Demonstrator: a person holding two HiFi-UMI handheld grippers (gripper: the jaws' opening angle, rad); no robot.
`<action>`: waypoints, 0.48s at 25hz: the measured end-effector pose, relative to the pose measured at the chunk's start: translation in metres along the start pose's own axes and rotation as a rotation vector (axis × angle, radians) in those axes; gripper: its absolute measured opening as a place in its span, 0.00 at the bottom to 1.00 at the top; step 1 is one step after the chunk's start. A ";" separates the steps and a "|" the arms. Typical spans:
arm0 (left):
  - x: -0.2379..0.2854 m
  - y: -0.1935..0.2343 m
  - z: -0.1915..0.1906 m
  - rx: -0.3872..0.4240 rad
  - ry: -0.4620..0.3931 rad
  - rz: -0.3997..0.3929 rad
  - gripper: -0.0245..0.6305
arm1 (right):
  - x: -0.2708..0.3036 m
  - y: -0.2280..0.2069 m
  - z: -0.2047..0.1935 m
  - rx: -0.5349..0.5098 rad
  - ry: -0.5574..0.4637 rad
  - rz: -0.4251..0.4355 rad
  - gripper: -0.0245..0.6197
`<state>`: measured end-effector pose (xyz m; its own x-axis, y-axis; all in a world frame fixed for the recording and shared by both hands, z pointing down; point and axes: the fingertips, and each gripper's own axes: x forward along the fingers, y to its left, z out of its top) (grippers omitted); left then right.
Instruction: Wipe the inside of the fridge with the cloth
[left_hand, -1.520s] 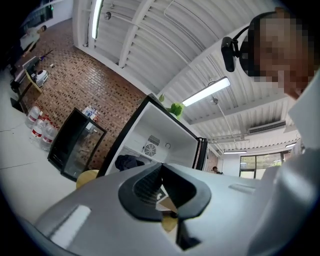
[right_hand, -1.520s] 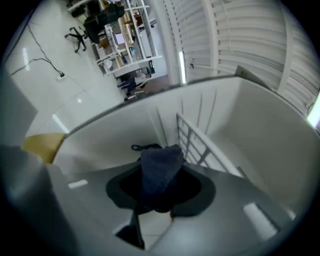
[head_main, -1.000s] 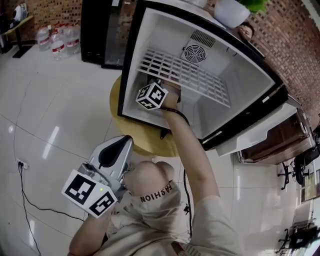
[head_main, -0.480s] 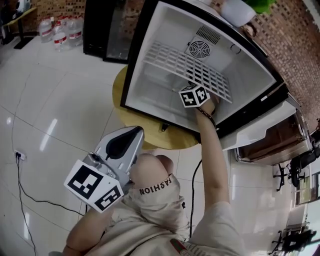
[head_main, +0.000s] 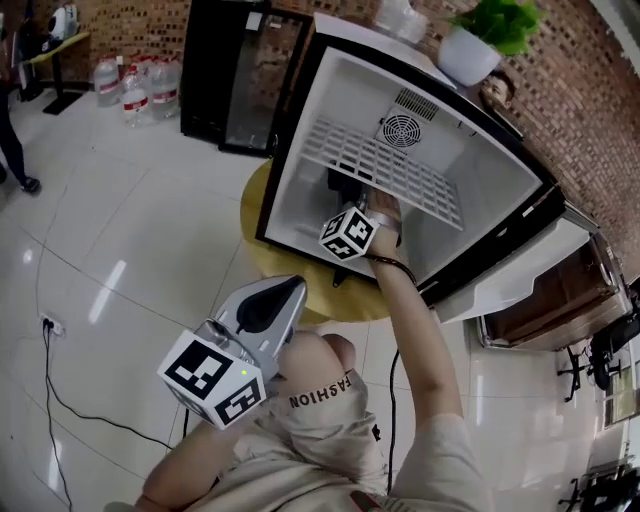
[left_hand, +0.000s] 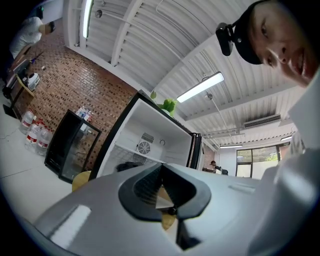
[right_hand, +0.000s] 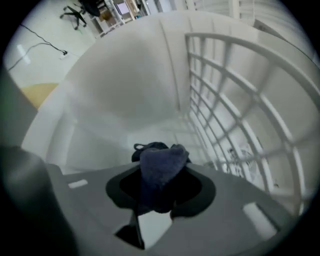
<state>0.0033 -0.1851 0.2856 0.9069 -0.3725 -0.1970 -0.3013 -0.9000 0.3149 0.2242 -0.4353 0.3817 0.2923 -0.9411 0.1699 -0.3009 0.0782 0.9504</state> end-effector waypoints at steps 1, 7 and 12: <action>0.001 0.002 -0.004 -0.010 0.008 0.003 0.04 | 0.009 0.010 0.021 0.003 -0.033 0.036 0.23; -0.005 0.008 -0.004 -0.017 0.022 0.016 0.04 | 0.067 0.037 0.059 0.028 0.037 0.157 0.23; -0.008 0.011 0.005 -0.008 0.012 0.011 0.04 | 0.046 0.000 -0.016 0.025 0.169 0.074 0.23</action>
<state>-0.0092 -0.1933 0.2861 0.9068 -0.3801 -0.1824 -0.3094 -0.8939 0.3244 0.2523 -0.4735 0.3932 0.4165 -0.8642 0.2823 -0.3487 0.1349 0.9275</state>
